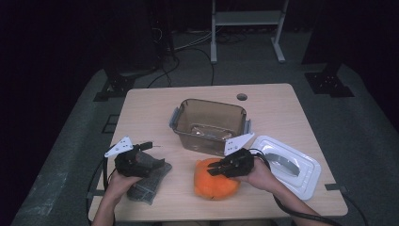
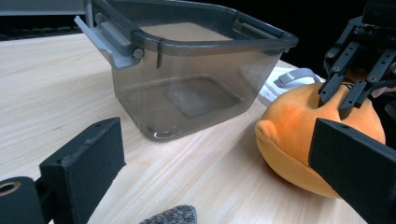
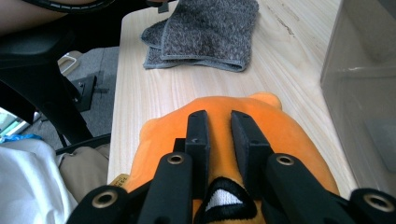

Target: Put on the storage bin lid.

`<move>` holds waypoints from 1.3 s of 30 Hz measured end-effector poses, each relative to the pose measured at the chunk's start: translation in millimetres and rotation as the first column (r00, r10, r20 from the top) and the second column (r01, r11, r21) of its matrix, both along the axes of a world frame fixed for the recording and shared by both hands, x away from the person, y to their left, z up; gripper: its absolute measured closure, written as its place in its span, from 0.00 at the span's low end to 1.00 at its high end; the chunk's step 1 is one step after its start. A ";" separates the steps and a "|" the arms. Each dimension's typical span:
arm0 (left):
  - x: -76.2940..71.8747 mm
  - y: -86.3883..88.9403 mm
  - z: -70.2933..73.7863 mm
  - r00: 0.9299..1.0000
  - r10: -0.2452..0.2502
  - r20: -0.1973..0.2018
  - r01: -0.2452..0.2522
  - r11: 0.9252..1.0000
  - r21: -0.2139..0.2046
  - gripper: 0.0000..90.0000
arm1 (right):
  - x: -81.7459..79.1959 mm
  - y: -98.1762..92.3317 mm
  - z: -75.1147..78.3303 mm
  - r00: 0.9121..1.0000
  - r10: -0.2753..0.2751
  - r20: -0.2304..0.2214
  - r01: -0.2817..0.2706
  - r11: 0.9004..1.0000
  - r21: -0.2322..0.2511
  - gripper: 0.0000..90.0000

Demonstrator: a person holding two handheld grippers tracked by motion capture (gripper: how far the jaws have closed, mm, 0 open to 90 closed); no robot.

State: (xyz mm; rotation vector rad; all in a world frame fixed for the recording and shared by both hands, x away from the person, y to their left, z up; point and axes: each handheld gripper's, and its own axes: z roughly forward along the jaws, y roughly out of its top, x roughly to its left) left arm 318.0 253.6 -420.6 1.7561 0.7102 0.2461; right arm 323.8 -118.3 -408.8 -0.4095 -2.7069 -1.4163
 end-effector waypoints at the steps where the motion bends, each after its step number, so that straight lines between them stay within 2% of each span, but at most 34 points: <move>1: 0.0 0.8 0.1 1.000 0.003 0.000 -0.003 1.000 0.002 0.04 | 0.1 1.7 2.1 1.000 0.005 0.001 -0.005 1.000 -0.005 0.86; 11: 0.1 8.4 1.4 1.000 0.022 0.005 -0.022 1.000 -0.020 0.04 | -2.1 18.7 24.1 0.999 0.046 0.013 -0.045 0.998 -0.032 0.86; 14: 0.1 9.4 1.0 1.000 0.029 0.005 -0.029 1.000 -0.012 0.03 | -0.7 20.7 31.1 0.999 0.051 -0.008 -0.051 0.999 -0.003 0.86; 18: 0.6 12.0 0.1 0.999 0.033 0.006 -0.033 0.999 -0.006 0.04 | 1.8 21.0 44.6 0.999 0.050 -0.003 -0.050 0.999 0.018 0.86; 27: 0.5 15.6 -0.9 0.999 0.043 -0.001 -0.043 0.999 -0.010 0.04 | 9.0 16.8 90.8 0.999 0.020 0.049 -0.024 0.996 0.081 0.86; 39: 0.9 16.4 -1.9 0.999 0.044 0.001 -0.044 0.999 -0.017 0.04 | 29.5 16.4 137.1 0.993 -0.017 0.113 0.007 0.996 0.089 0.86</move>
